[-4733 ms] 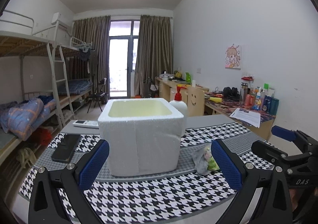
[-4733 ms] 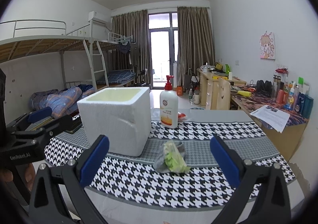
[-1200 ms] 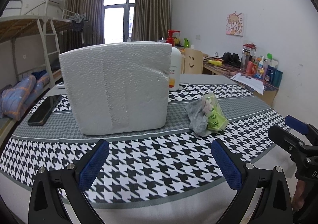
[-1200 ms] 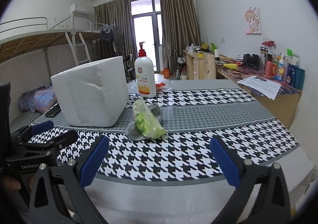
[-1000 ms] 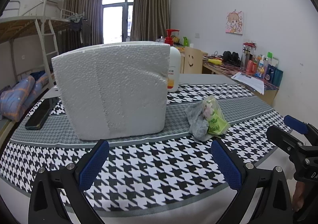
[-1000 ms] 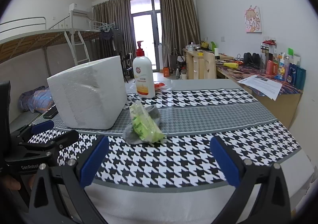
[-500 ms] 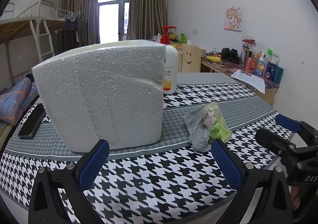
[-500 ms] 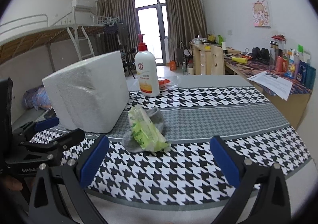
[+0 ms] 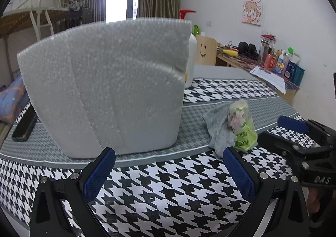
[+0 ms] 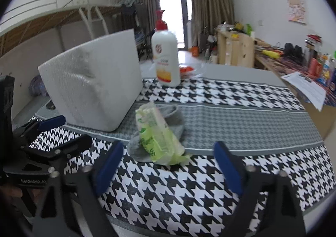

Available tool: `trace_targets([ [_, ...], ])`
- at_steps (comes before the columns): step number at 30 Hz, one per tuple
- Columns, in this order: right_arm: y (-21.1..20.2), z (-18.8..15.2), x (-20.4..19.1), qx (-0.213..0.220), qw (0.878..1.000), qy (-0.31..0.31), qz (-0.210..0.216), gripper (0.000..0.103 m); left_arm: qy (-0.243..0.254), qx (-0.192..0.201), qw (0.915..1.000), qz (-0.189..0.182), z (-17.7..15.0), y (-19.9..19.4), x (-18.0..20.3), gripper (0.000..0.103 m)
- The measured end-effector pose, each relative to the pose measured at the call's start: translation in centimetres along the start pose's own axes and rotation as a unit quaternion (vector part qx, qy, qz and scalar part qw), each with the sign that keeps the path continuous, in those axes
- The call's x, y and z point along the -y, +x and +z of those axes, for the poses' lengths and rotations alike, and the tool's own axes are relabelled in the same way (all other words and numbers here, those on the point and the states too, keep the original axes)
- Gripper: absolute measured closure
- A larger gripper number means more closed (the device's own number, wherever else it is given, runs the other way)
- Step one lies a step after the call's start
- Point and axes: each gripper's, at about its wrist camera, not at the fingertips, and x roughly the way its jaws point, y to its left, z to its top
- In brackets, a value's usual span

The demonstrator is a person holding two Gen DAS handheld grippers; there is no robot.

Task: Organize soft objects
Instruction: 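Lower the open right gripper around the clear plastic bag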

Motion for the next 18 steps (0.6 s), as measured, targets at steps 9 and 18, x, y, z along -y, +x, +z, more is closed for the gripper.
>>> trace_targets([
  [9,1.8,0.9,-0.1,-0.022,0.999,-0.027,0.015,0.028,-0.019,-0.028,0.9993,0.013,0.0,1.3,0.1,0.001],
  [18,3.4,1.1,0.4,-0.046,0.998,-0.027,0.043,0.039,-0.018,-0.069,0.9944,0.078,0.2,3.3,0.4,0.001],
])
